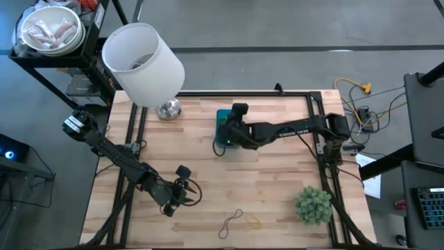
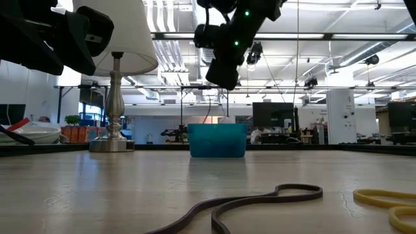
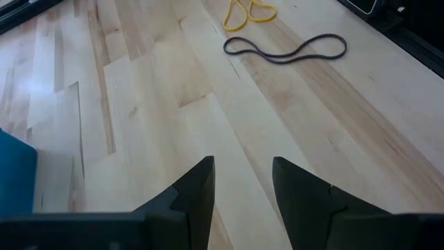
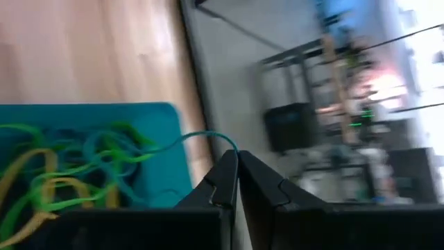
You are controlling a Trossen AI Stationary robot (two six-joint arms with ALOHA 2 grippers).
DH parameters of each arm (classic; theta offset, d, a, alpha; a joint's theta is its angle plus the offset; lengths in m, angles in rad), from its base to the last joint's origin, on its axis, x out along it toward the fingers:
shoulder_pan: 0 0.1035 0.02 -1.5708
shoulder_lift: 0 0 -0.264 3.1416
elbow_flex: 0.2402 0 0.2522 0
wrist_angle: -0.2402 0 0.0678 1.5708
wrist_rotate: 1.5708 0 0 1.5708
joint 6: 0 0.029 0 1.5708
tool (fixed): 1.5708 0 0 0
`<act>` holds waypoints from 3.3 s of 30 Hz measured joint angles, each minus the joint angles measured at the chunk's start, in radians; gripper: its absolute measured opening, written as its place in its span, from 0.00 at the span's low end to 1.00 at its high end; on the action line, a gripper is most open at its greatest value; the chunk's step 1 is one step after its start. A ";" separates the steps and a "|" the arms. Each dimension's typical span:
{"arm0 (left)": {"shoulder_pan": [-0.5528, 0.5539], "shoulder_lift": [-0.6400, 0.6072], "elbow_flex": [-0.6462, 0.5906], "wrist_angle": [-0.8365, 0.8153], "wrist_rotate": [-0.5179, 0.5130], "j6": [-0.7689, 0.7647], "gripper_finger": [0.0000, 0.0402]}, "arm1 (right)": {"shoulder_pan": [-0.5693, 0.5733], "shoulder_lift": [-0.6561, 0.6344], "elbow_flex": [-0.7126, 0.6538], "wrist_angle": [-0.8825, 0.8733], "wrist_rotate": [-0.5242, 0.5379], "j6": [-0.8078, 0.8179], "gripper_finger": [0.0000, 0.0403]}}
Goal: Pick and place rubber bands into bin
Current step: Put the blue rubber band into the blue bin, then put the violet rubber band into the blue bin
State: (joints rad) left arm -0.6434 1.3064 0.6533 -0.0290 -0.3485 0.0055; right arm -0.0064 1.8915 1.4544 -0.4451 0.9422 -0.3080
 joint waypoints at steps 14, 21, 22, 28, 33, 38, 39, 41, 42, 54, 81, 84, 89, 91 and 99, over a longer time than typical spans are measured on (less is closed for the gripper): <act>0.000 0.000 0.000 0.006 0.000 0.000 0.32 | -0.105 0.002 -0.002 -0.182 -0.394 0.252 0.02; 0.000 0.000 -0.001 0.007 0.000 0.000 0.32 | -0.149 0.002 -0.002 -0.180 -0.589 0.292 0.07; 0.000 0.000 -0.001 0.007 0.000 0.000 0.32 | -0.155 0.002 -0.002 -0.180 -0.599 0.295 0.09; 0.000 0.000 -0.003 0.005 0.000 0.000 0.32 | -0.158 0.002 -0.002 -0.180 -0.612 0.279 0.21; 0.000 0.000 -0.004 0.016 0.000 0.001 0.32 | -0.139 0.002 -0.002 -0.204 -0.656 0.222 0.28; 0.000 0.000 -0.005 0.023 0.000 0.001 0.32 | -0.084 -0.011 -0.002 -0.238 -0.697 0.200 0.29; 0.000 0.000 -0.005 0.023 0.000 0.001 0.32 | -0.071 -0.016 -0.002 -0.248 -0.706 0.201 0.29; 0.000 0.000 -0.005 0.026 0.000 0.001 0.32 | -0.039 -0.024 -0.002 -0.270 -0.736 0.205 0.28; 0.000 0.000 -0.005 0.027 0.000 0.001 0.32 | -0.020 -0.028 -0.002 -0.281 -0.748 0.213 0.28; 0.000 0.000 -0.005 0.059 0.000 0.001 0.32 | 0.279 -0.043 -0.002 -0.420 -0.768 0.444 0.22; 0.089 0.436 0.275 0.192 0.269 0.412 0.32 | 0.786 -0.043 -0.002 -0.399 -0.336 0.888 0.16; 0.121 0.444 0.326 0.147 0.279 0.466 0.32 | 0.788 -0.047 0.007 -0.399 -0.321 0.860 0.15; 0.170 0.446 0.369 0.141 0.408 0.530 0.32 | 0.787 -0.073 0.031 -0.415 -0.260 0.800 0.15; 0.181 0.446 0.385 0.145 0.434 0.531 0.32 | 0.787 -0.089 0.036 -0.425 -0.258 0.800 0.15; 0.205 0.481 0.448 0.183 0.436 0.341 0.32 | 0.795 -0.175 0.038 -0.545 -0.183 0.887 0.14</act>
State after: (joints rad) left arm -0.4381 1.7872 1.1017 0.1539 0.0875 0.3469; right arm 0.7886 1.7162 1.4922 -0.9899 0.7590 0.5790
